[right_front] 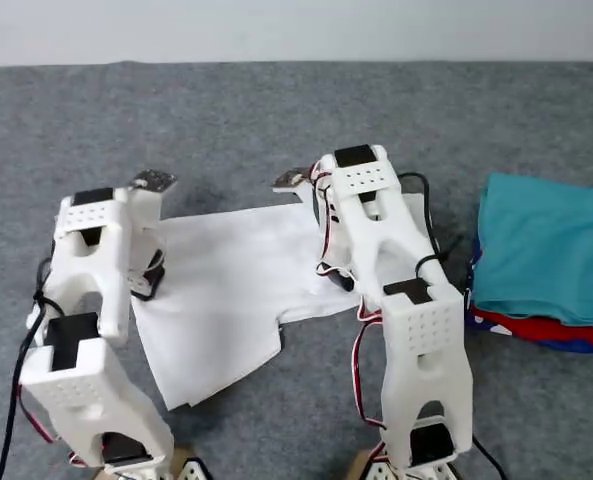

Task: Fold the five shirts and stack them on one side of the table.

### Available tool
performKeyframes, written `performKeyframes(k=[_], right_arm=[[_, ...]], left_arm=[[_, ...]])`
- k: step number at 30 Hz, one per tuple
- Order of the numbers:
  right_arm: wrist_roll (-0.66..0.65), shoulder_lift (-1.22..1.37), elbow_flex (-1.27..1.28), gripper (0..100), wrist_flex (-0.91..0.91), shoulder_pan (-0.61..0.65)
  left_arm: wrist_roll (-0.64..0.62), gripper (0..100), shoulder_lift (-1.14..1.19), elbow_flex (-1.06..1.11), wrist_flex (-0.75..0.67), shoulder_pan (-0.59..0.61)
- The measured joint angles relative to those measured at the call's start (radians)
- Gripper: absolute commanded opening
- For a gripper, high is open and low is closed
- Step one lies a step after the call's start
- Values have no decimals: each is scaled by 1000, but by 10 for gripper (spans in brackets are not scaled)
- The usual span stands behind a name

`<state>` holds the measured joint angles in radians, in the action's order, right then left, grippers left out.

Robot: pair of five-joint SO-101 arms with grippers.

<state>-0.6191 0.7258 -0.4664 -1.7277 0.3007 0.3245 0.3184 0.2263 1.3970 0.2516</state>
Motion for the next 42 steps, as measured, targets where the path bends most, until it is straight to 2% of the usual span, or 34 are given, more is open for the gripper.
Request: performKeyframes(k=[11,13,18,24,33,38,42], right_arm=[[0,-195,0,23,-23,0],[0,-212,0,23,-2,-37],[0,-201,0,23,192,-186],[0,-104,0,23,439,-256],[0,44,0,23,712,-249],[2,61,-2,23,727,-256],[2,51,-5,23,634,-259]], left_arm=[[18,6,-169,-38,78,0],[18,7,-198,-38,78,0],[18,7,-204,-38,-26,-8],[-2,7,-63,-74,-144,-44],[-18,7,229,-293,-160,-5],[15,6,288,-419,-75,6],[25,6,288,-466,-3,11]])
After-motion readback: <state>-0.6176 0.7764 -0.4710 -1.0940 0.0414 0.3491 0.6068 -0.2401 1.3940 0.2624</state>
